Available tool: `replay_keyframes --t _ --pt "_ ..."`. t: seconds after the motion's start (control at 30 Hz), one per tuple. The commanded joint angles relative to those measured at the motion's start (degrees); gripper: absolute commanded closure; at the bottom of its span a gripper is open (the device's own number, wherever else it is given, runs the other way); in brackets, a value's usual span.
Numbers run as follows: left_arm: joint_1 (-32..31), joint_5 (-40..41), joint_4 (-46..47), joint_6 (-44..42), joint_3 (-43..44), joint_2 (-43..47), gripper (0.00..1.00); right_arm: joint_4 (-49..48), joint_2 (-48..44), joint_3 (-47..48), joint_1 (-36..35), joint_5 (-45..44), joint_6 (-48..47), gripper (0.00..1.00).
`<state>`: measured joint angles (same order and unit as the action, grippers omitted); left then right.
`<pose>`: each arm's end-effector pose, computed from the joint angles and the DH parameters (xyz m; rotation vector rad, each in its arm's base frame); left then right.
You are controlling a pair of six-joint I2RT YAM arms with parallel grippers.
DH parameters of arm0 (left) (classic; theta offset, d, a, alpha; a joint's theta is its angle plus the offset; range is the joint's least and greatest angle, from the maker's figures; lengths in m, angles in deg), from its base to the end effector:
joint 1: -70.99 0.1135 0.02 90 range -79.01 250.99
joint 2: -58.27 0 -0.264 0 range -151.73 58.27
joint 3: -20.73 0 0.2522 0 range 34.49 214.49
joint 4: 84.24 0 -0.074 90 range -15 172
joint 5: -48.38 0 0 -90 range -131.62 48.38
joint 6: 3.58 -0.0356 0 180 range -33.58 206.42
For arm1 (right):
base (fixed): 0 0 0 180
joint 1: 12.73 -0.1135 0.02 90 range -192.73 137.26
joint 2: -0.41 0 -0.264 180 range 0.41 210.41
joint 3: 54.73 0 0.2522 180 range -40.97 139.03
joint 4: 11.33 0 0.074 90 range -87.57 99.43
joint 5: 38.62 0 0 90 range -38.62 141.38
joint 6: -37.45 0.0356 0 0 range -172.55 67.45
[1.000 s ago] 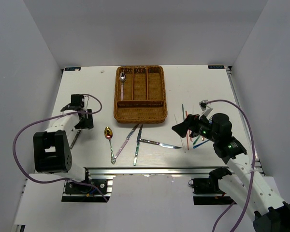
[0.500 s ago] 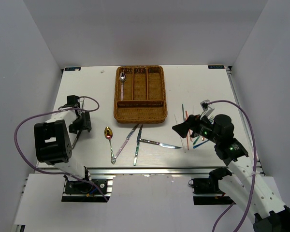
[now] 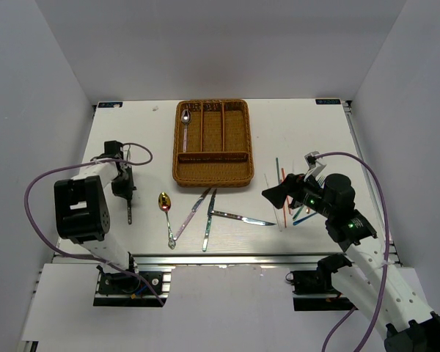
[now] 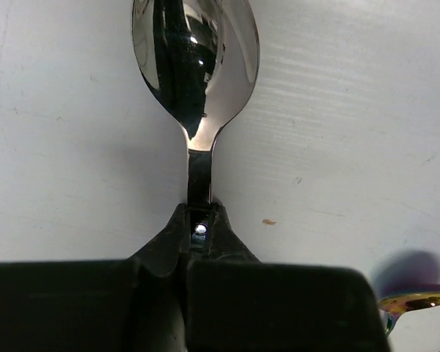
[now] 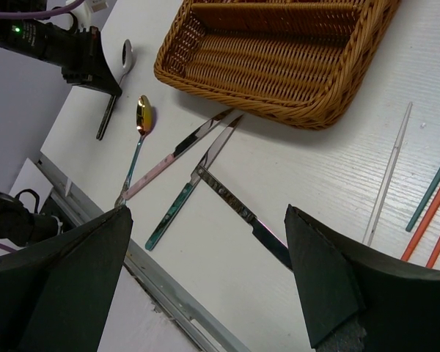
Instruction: Sort the eating utensils into containers
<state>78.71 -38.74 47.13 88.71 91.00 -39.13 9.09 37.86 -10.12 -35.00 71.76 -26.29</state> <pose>0.3024 0.0428 0.1541 -0.2616 2.8826 0.0898 0.1481 0.0741 0.2808 -0.2005 1.8743 0.9130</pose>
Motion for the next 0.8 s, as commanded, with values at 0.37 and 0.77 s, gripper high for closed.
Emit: replay_keyframes --t 0.37,0.77 --pt "-4.3 -2.8 -0.6 13.0 9.1 8.4 1.0 -0.7 5.3 2.1 -0.2 -3.2 -1.2 0.11" --pt "-10.8 -13.2 18.3 24.4 26.1 2.9 1.0 6.0 8.9 10.0 -0.2 -9.6 0.8 0.11"
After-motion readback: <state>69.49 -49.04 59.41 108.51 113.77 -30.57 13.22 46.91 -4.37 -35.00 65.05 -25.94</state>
